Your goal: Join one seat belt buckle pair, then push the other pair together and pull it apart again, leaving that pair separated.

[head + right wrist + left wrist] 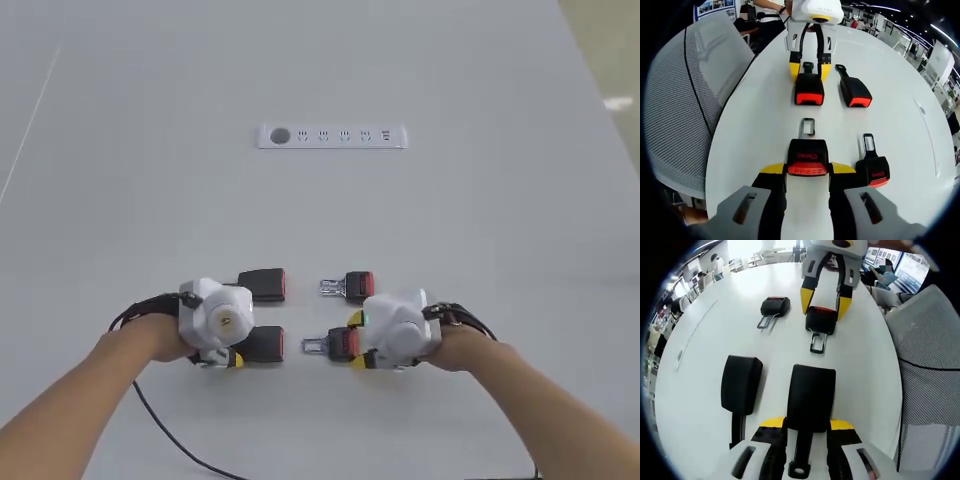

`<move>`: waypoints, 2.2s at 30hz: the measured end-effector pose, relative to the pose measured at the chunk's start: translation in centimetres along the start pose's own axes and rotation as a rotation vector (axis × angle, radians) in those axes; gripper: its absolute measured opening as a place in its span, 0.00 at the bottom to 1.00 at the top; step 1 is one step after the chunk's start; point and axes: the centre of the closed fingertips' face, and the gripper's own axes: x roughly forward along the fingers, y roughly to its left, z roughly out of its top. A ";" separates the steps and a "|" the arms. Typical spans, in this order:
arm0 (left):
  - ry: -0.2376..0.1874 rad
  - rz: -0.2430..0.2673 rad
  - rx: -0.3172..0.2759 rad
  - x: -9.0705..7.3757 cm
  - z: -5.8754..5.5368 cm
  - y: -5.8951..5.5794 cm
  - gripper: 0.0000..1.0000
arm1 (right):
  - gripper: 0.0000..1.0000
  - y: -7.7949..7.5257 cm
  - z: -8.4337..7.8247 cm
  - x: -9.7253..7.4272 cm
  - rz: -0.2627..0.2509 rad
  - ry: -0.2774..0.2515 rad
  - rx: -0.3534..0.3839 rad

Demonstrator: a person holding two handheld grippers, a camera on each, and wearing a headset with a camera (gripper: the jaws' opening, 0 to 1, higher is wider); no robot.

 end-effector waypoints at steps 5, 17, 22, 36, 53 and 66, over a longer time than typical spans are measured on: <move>0.006 0.001 -0.001 -0.1 -0.1 0.0 0.31 | 0.30 0.2 0.7 0.2 0.002 -0.007 0.002; 0.015 -0.005 0.010 -0.2 0.0 -0.3 0.31 | 0.30 0.0 1.8 1.1 0.008 -0.018 0.001; 0.020 -0.009 0.018 -0.1 -0.1 -0.2 0.31 | 0.30 0.1 2.3 1.3 0.010 -0.022 0.002; 0.015 -0.003 0.022 0.0 0.0 -0.2 0.31 | 0.30 0.1 3.1 2.1 0.015 -0.032 0.011; -0.022 0.020 0.042 -0.1 0.1 -0.2 0.30 | 0.29 -0.3 3.2 2.7 -0.025 -0.059 -0.005; -0.057 0.027 0.018 0.0 0.1 -0.1 0.30 | 0.28 -0.2 3.8 3.2 -0.035 -0.076 0.027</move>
